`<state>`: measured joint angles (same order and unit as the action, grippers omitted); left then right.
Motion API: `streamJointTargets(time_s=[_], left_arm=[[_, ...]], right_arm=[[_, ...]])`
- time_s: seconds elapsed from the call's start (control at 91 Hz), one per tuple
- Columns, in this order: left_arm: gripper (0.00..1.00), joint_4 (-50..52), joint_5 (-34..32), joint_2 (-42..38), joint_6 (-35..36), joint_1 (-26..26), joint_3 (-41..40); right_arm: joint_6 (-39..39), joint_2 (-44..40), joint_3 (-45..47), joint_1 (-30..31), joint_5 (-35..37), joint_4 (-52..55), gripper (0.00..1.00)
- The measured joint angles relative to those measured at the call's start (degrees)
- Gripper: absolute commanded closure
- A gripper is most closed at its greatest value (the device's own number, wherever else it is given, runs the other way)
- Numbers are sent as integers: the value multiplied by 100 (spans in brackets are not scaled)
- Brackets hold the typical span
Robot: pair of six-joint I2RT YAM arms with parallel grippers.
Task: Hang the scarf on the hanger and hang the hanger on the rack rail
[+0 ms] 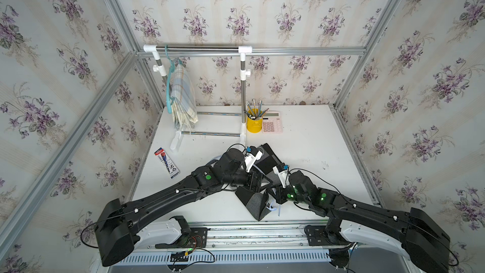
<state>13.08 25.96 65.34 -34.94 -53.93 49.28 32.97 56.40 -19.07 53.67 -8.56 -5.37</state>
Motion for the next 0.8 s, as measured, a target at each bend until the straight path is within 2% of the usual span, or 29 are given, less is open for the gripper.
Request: streamJointTargets(time_s=[0.154, 0.253, 0.494, 0.648, 0.747, 0.802], left_arm=[[14, 964, -1121, -599, -522, 188, 168], [14, 1429, -1593, -485, -835, 264, 411], [19, 2533, -2514, 1038, -874, 297, 2623], [22, 3615, -3003, 2664, -592, 297, 4409], [23, 4347, -3230, 3447, -466, 299, 5243], [27, 4642, -3351, 3764, -413, 297, 5556]], right_arm=[[-437, -13, 0, 0, 35, -127, 100], [-822, 2, 0, 0, 160, -243, 100], [-1655, 201, -11, 7, 487, -496, 100], [-1945, 271, -92, 31, 640, -533, 100], [-2013, 291, -142, 68, 723, -544, 100], [-2103, 295, -170, 72, 765, -544, 100]])
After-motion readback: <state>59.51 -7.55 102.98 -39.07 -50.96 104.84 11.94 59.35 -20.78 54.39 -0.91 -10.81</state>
